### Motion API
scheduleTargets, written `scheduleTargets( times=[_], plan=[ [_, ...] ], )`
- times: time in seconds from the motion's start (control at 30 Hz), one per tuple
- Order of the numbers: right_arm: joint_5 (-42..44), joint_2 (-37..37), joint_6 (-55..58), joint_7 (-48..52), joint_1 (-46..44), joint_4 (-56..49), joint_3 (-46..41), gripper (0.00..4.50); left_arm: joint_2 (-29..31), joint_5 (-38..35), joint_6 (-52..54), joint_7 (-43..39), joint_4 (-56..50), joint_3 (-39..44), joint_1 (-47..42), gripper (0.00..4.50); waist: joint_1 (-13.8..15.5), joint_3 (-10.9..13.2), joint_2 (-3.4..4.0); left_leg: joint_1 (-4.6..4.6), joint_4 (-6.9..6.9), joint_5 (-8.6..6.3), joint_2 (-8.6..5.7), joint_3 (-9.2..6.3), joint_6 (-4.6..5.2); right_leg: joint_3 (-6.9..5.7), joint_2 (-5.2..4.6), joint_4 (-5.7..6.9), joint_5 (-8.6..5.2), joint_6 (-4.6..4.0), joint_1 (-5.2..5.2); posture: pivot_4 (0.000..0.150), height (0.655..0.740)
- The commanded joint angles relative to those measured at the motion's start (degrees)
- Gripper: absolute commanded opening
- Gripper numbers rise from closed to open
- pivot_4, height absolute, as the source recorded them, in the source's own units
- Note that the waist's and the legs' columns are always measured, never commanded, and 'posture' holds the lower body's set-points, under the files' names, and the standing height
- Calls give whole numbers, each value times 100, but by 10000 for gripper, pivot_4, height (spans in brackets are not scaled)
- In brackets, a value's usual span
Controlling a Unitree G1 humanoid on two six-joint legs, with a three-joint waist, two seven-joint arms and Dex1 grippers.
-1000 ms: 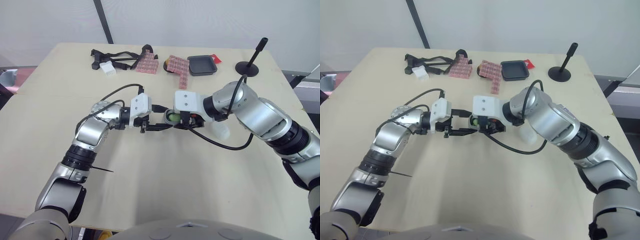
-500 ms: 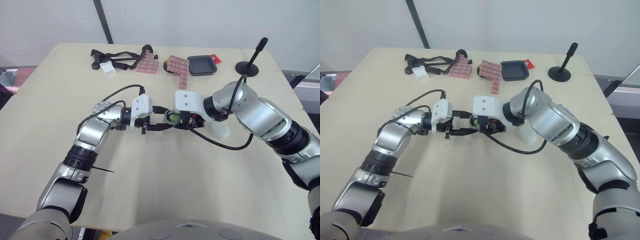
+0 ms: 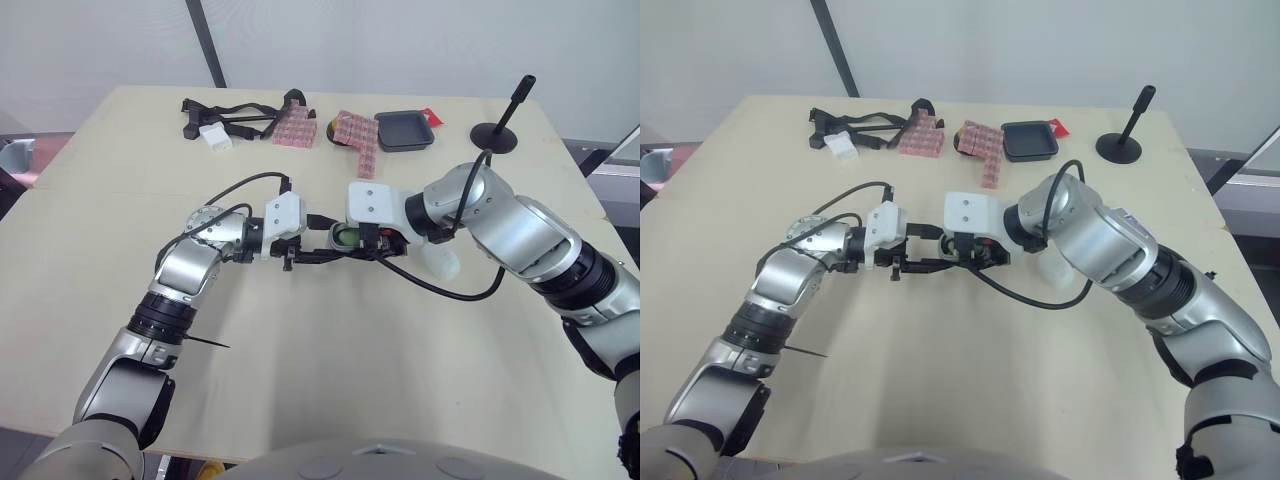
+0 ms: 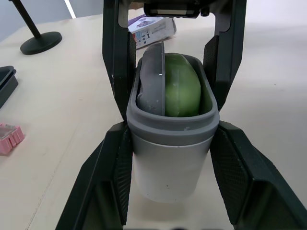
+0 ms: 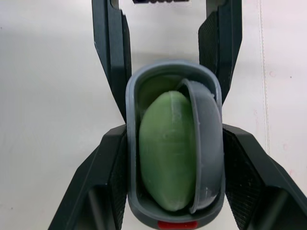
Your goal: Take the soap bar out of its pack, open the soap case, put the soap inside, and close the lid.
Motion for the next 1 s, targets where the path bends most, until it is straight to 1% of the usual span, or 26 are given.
scheduleTargets(
  times=[0.03,0.07,0.1,0.33,0.43,0.57,0.63,0.7,0.8,1.0],
  plan=[
    [-64,49,-276,-61,-9,-112,-267,39057,-14,-53,-138,22,-64,49,51,18745,1,0,0,0,0,0,0,0,0,-1,0,0,0,0,0,1500,7400],
    [-81,48,-277,-68,4,-92,-262,41367,-7,-53,-155,14,-58,54,69,18745,-3,0,0,0,0,0,0,0,0,0,0,0,0,0,0,1500,7400],
    [-97,49,-277,-77,19,-77,-262,44767,-2,-55,-168,8,-51,61,85,18745,-2,0,0,0,0,0,0,0,0,0,0,1,0,0,0,1500,7400],
    [-181,-222,-409,-27,265,-176,-262,44767,82,-96,-338,-7,48,188,215,18745,1,0,0,0,2,0,0,0,0,-1,0,1,0,0,0,1500,7400],
    [-34,-739,-452,192,564,-491,-527,44767,144,-264,-389,-6,140,395,371,18745,20,0,0,-1,2,0,0,0,0,0,0,1,0,0,0,1500,7400],
    [203,-1316,-323,446,852,-782,-970,44767,64,-755,-170,35,10,768,643,18745,17,0,0,-3,2,-1,0,0,1,0,-1,-3,0,0,0,1500,7400],
    [255,-1459,-63,387,909,-760,-1162,44767,-62,-1051,-223,22,-132,931,853,18745,-11,0,0,0,1,-1,2,0,1,2,0,0,0,0,0,1500,7400],
    [210,-1590,158,268,1004,-734,-1272,44767,-167,-1140,-424,-5,-177,989,1053,18745,-5,-1,-1,2,1,0,4,1,1,3,0,1,0,0,1,1500,7400],
    [161,-1668,515,70,1161,-746,-1354,44767,-273,-1117,-657,-109,-137,942,1251,18745,5,-1,-1,1,4,0,4,1,2,3,0,-1,0,0,2,1500,7400],
    [287,-1502,1571,-476,1400,-824,-1418,44767,-546,-755,-1502,-230,441,743,1284,18745,8,-2,0,3,4,2,4,1,4,5,-1,-3,0,0,3,1500,7400]
  ],
)
